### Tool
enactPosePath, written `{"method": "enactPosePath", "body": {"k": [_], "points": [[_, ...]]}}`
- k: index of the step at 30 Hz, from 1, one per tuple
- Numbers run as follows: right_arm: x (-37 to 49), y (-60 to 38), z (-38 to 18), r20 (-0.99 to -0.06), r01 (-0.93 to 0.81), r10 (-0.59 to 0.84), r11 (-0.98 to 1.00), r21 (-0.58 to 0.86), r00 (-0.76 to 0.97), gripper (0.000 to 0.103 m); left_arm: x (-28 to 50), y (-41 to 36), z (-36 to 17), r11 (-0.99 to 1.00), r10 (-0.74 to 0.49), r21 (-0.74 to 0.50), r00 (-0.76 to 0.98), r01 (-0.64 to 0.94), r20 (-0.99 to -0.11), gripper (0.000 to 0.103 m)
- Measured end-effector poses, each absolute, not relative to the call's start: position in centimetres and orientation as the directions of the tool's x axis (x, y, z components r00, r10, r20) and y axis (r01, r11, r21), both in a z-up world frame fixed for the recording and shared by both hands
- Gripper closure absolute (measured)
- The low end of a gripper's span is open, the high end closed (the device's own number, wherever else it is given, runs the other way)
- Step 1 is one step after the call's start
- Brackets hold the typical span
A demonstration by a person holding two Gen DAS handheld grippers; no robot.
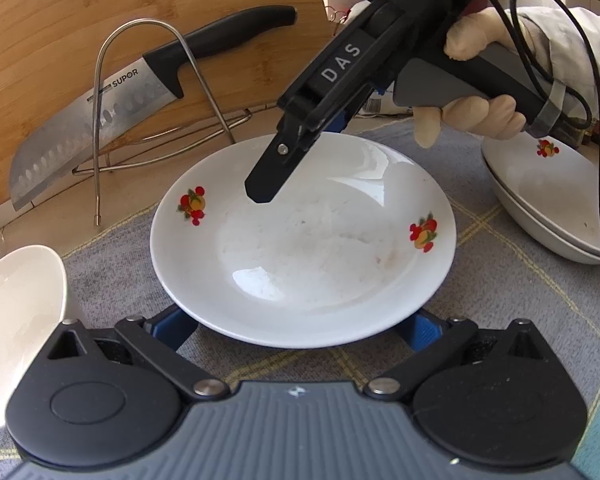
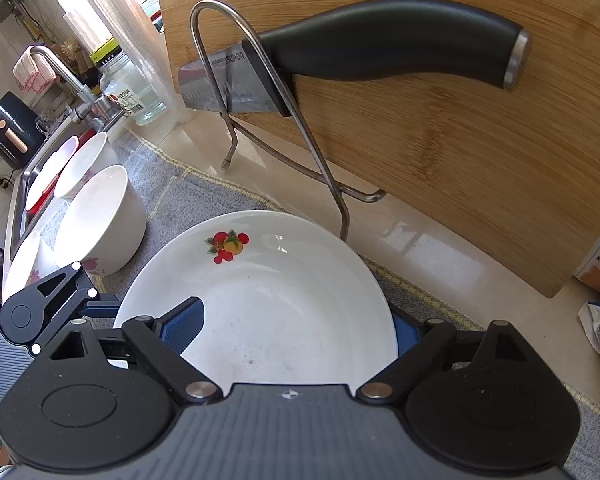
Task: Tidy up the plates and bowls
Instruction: 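Lift the flower-print plate off the towel with the right gripper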
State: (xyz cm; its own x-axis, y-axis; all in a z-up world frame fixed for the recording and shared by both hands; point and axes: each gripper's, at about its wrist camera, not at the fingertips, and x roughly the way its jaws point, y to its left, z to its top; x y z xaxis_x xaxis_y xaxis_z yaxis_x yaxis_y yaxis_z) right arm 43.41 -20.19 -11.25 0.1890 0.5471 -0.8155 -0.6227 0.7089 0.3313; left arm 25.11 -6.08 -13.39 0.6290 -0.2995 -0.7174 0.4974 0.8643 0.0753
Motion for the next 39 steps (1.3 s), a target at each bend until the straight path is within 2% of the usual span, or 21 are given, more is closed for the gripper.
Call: {"method": "enactPosePath", "body": {"k": [26,39], "points": [[43.44,-20.31,-11.32,-0.813,-0.625,0.546,0.711,0.322,0.202,0.008,25.14,-5.62,-13.38,0.86,-0.317,0.064,0.629,0.506,-0.71,0.0],[43.28,-20.07,-11.27,-0.812,-0.634,0.549,0.703,0.321,0.199,0.007,24.72,-5.67,-13.1,0.854,-0.301,0.101,0.643,0.51,-0.705,0.0]]}}
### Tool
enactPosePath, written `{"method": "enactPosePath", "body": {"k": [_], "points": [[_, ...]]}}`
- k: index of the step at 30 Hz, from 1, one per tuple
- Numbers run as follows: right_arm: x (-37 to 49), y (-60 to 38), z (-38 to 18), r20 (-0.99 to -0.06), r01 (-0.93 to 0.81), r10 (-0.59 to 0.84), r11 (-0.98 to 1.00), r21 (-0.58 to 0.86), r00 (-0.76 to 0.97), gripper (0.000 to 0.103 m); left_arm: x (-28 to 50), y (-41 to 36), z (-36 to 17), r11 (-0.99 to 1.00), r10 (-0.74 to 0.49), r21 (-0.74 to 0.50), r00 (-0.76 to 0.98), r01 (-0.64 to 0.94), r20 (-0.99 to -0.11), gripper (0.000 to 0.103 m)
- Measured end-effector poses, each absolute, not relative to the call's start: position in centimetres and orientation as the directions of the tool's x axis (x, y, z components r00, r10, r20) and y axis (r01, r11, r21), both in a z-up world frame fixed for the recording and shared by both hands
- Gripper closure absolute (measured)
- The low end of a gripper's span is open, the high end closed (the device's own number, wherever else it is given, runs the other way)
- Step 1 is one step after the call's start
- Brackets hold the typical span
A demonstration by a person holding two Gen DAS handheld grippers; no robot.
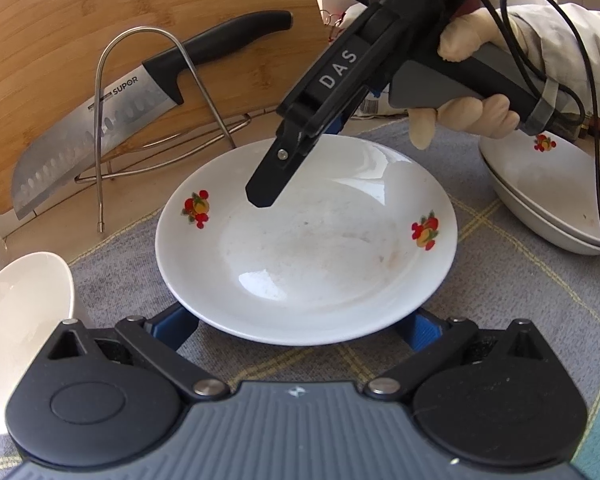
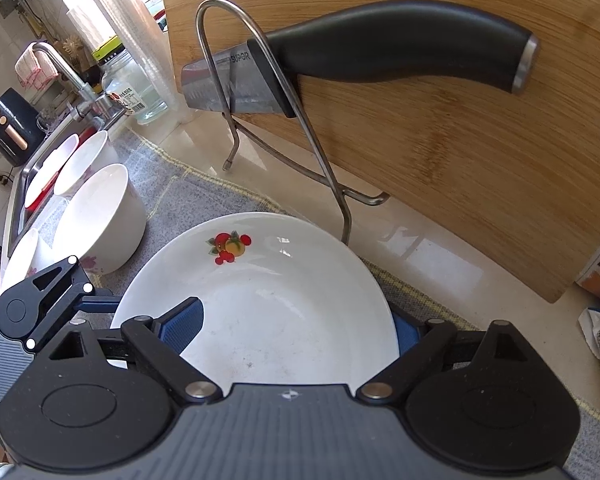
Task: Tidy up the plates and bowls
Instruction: 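Lift the flower-print plate off the towel with the right gripper, then carry the flower-print plate toward the plate stack by the green jar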
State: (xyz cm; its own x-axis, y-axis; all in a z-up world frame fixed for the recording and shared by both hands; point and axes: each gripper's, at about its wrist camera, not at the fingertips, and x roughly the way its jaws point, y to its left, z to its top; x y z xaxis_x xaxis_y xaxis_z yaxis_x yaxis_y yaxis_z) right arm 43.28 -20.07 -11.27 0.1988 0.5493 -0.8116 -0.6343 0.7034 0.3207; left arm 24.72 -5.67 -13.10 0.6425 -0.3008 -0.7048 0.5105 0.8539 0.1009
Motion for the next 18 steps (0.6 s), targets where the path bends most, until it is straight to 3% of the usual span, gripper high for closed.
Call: {"method": "enactPosePath", "body": {"k": [18], "points": [[42.7,-20.27,-11.11,-0.817,-0.624,0.543,0.711,0.325,0.193,0.007,24.78,-5.93,-12.43,0.857,-0.304,0.087,0.634,0.508,-0.711,0.0]]}}
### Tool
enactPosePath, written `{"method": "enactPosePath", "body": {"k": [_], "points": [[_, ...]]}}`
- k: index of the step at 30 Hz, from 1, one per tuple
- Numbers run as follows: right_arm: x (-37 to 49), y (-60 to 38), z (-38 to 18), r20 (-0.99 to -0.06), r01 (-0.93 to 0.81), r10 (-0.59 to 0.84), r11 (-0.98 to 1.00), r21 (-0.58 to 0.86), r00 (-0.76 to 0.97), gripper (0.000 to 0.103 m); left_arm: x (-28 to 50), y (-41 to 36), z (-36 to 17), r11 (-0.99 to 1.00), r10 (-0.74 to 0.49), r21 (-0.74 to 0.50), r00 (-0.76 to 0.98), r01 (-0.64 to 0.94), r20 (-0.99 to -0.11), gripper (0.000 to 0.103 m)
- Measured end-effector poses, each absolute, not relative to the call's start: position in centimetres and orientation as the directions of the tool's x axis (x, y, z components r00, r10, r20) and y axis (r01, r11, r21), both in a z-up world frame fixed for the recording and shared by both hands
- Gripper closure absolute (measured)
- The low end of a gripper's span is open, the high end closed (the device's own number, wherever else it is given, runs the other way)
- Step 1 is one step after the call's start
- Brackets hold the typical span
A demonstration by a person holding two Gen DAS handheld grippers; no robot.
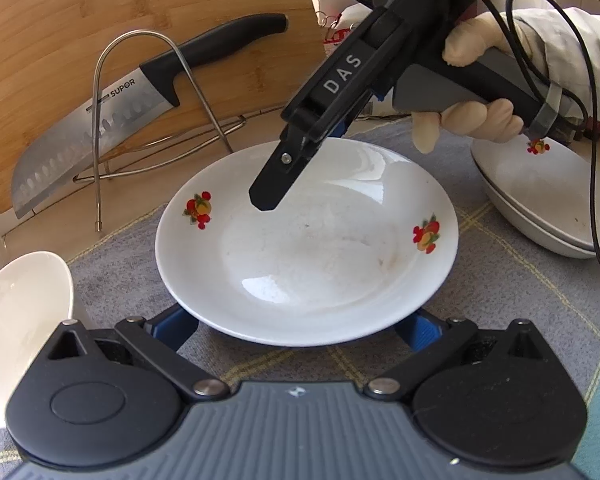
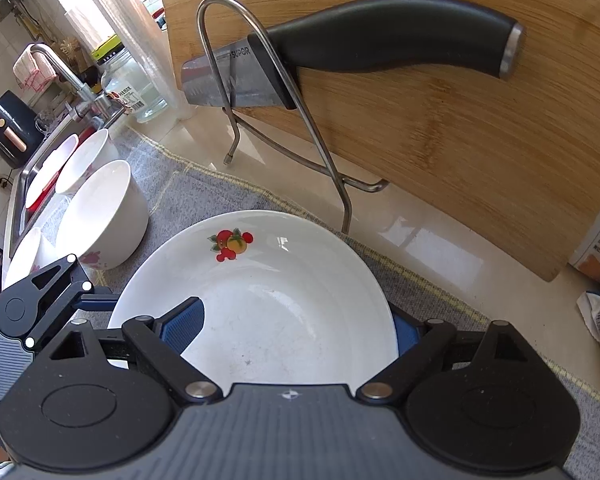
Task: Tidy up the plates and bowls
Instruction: 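Carry the flower-print plate toward the plate stack by the green jar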
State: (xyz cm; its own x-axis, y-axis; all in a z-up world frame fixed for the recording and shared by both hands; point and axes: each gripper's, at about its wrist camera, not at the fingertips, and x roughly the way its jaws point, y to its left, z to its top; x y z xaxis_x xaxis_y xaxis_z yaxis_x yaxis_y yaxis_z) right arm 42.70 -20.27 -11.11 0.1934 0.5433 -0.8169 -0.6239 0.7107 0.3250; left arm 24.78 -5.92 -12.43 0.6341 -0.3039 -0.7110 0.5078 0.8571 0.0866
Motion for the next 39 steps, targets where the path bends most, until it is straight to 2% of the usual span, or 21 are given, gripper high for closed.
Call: {"method": "enactPosePath", "body": {"k": [22,39], "points": [[38.7,-21.6,-7.5,-0.792,-0.628,0.56,0.713,0.312,0.243,0.007,23.0,-6.3,-9.6,0.85,-0.306,0.107,0.648,0.516,-0.698,0.0],[32.3,-26.0,-5.4,-0.772,-0.566,0.546,0.766,0.304,0.324,0.007,19.7,-9.4,-7.8,0.79,-0.36,0.127,0.621,0.6,-0.697,0.0]]}}
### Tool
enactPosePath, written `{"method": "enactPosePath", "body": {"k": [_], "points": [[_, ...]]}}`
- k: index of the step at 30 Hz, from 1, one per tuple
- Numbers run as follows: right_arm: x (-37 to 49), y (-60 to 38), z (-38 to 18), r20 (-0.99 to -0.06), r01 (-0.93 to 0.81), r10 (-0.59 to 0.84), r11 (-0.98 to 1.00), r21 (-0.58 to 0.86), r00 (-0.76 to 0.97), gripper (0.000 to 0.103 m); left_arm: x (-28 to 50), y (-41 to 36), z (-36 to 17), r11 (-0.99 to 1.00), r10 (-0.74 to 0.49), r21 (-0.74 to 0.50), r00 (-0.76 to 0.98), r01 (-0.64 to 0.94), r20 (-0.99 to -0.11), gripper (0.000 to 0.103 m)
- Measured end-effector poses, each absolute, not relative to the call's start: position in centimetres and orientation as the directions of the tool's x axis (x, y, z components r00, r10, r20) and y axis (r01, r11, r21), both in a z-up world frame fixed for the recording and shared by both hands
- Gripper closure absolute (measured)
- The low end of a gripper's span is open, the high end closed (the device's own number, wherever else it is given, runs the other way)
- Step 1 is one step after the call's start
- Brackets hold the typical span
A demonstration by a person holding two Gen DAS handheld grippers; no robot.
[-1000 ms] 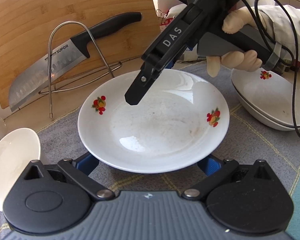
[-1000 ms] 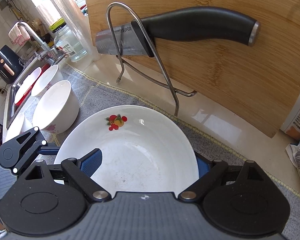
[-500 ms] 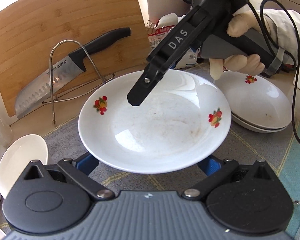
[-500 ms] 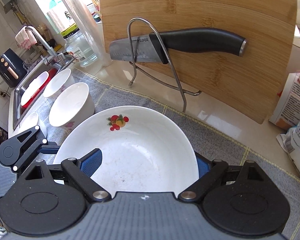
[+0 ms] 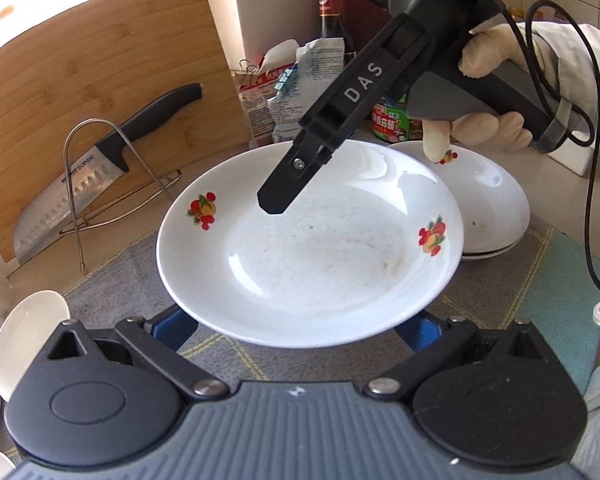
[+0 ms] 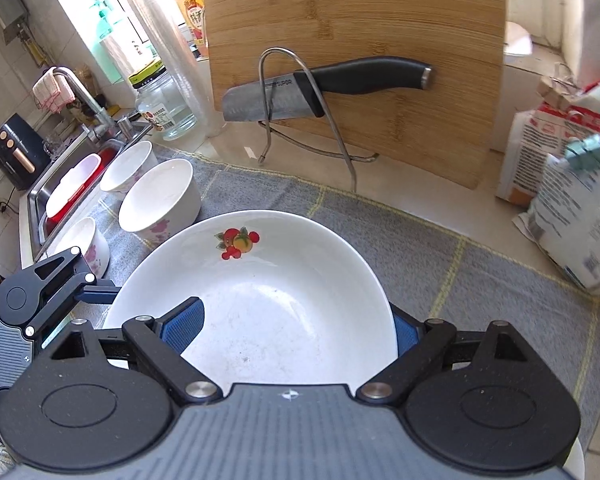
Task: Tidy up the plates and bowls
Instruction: 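Carry the flower-print plate toward the plate stack by the green jar, then lower the flower-print plate onto the stack and open the right gripper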
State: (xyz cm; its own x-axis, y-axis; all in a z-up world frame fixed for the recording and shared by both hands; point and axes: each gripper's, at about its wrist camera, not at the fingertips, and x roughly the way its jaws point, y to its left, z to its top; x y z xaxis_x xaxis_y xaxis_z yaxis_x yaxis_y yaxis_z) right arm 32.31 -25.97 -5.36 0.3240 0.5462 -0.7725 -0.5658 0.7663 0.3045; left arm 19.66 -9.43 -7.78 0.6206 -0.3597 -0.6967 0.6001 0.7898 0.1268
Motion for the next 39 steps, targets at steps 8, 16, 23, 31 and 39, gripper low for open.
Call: {"method": "enactPosePath", "body": {"k": [8,16,23,31,39], "points": [[29.8,-29.9,-5.0,-0.772,-0.483,0.505,0.823,0.297,0.385,0.007,19.0,-12.1,-7.7,0.727,-0.423,0.121,0.58,0.676,-0.696,0.0],[27.5,-33.9,-5.2,-0.776,-0.393,0.456,0.872,0.292,0.437,0.007,18.9,-15.1,-8.0,0.657,-0.482,0.11,0.527,0.746,-0.7,0.0],[26.2,-36.1,-5.5,-0.776,-0.34,0.433,0.892,0.297,0.459,0.007,18.4,-16.7,-8.2,0.613,-0.508,0.105,0.492,0.783,-0.707,0.0],[25.5,-37.6,-6.6,-0.79,-0.29,0.412,0.907,0.305,0.454,0.007,18.6,-18.0,-9.2,0.584,-0.515,0.087,0.451,0.807,-0.729,0.0],[25.2,-38.8,-7.4,-0.796,-0.267,0.402,0.913,0.309,0.453,0.007,19.1,-18.5,-9.2,0.568,-0.514,0.075,0.424,0.82,-0.746,0.0]]}}
